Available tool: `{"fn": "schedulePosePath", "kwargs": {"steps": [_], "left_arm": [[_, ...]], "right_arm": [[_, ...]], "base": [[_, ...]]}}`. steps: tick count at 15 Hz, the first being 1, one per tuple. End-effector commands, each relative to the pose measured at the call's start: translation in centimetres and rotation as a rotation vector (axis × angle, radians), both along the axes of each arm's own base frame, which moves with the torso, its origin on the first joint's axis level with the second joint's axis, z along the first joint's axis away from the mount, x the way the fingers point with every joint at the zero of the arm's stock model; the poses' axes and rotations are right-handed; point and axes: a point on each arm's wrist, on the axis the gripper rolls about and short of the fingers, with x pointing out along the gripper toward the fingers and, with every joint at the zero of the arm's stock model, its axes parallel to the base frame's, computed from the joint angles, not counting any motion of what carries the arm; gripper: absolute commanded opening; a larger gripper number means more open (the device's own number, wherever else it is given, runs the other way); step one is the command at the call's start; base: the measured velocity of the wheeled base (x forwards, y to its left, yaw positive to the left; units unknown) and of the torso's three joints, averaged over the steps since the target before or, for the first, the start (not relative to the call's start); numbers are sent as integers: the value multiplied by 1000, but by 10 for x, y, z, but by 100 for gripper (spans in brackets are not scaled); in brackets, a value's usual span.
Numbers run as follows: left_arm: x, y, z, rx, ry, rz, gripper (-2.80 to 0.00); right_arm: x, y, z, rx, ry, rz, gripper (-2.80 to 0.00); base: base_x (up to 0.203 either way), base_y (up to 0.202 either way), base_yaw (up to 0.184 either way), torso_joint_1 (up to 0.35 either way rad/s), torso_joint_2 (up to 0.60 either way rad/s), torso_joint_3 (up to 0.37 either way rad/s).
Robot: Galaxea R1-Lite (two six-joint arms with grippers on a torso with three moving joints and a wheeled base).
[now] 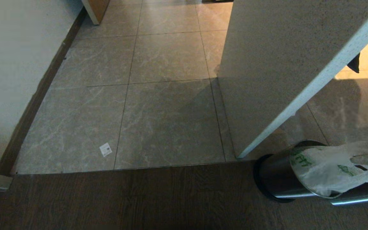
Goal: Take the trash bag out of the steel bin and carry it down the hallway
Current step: Pick up the trash bag
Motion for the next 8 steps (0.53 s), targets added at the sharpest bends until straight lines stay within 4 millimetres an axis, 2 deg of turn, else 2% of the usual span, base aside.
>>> {"fn": "schedulePosePath", "kwargs": {"steps": [1,4,6,8], "left_arm": [[0,0,0,0,0,0,-280],[0,0,0,0,0,0,-280],[0,0,0,0,0,0,-280],[0,0,0,0,0,0,-280]], "right_arm": [[-48,28,42,-58,-124,-60,-280],[-99,69,67,-43,-227,-155,-280],[-130,99,59,-58,-257,-215,-280],[-159,124,38,-82,-298,-251,-280]], "base": [[0,0,0,0,0,0],[0,0,0,0,0,0],[0,0,0,0,0,0],[0,0,0,0,0,0]]}}
